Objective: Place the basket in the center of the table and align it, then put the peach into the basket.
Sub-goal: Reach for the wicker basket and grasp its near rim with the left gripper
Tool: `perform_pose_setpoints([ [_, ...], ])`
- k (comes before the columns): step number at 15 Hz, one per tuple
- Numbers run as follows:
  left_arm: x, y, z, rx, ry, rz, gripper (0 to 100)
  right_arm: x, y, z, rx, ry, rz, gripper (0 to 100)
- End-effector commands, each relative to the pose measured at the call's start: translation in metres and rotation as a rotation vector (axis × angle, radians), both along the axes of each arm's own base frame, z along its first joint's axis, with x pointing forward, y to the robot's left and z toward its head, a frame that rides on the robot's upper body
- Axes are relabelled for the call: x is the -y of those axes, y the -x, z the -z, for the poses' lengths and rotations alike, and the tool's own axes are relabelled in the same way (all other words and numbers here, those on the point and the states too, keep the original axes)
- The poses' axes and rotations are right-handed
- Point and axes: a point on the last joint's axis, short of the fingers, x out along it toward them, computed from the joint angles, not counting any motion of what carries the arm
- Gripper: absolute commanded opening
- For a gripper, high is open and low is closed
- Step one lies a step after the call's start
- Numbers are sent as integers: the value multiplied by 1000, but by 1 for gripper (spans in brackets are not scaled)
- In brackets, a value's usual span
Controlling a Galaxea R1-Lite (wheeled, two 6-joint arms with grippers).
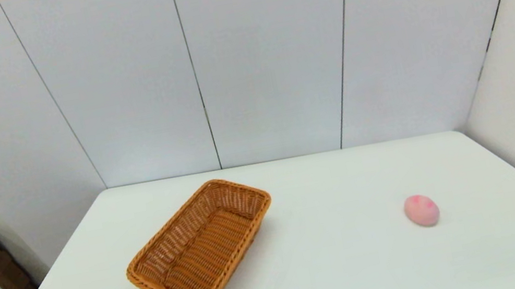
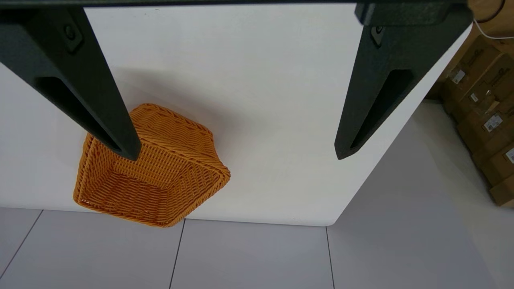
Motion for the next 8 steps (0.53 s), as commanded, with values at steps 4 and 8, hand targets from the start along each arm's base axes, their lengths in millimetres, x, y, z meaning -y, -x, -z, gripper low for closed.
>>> perform_pose_setpoints([
  [4, 0, 0, 0, 0, 0, -1, 100, 0, 0, 0, -2, 0, 0, 100],
  [8, 0, 0, 0, 0, 0, -1, 100, 0, 0, 0, -2, 0, 0, 100],
])
